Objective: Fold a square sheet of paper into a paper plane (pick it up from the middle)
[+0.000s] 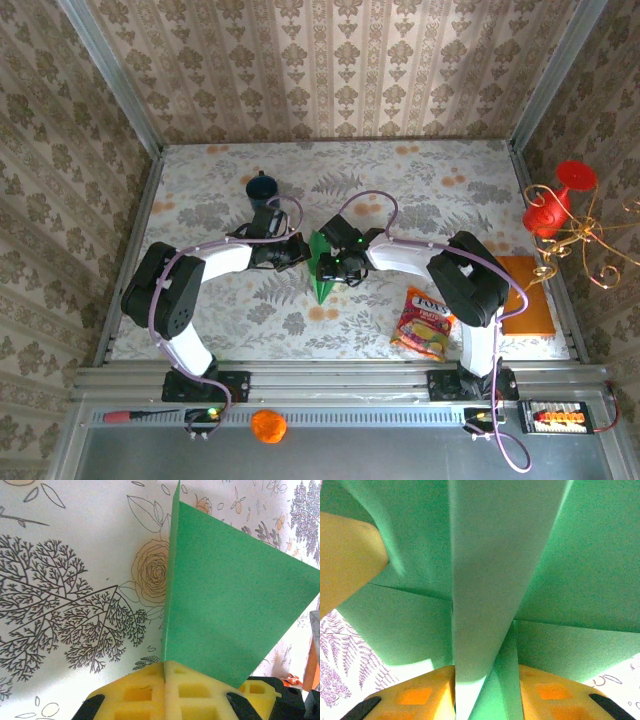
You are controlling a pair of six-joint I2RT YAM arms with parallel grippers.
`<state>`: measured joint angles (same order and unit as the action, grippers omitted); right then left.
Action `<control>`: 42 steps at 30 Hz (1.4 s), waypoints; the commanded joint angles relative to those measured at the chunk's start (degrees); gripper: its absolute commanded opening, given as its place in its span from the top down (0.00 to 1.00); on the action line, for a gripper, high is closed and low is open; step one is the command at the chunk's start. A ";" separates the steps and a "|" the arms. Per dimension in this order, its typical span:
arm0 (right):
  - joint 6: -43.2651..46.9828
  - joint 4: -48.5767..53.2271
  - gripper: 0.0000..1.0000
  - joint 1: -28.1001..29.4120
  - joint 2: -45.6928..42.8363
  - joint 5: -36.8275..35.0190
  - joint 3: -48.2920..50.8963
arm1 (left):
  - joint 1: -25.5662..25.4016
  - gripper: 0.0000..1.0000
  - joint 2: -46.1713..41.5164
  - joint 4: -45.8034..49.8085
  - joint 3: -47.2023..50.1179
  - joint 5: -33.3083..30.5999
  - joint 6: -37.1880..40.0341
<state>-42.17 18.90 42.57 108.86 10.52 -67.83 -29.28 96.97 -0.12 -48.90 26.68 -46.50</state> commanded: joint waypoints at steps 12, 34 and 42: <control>-3.08 6.11 0.68 1.99 2.76 -6.95 -4.51 | -0.34 0.93 -1.41 -1.44 0.21 1.36 -1.39; -4.56 17.26 0.83 1.95 0.79 -17.08 -7.81 | 5.54 0.40 -11.45 10.96 2.62 -12.41 5.03; -4.85 18.61 0.85 1.98 2.14 -18.04 -8.78 | 6.38 0.30 -11.61 12.68 2.31 -13.72 6.48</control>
<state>-45.87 34.98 44.31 110.96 -4.82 -75.11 -23.73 86.98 10.44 -47.22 14.48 -41.80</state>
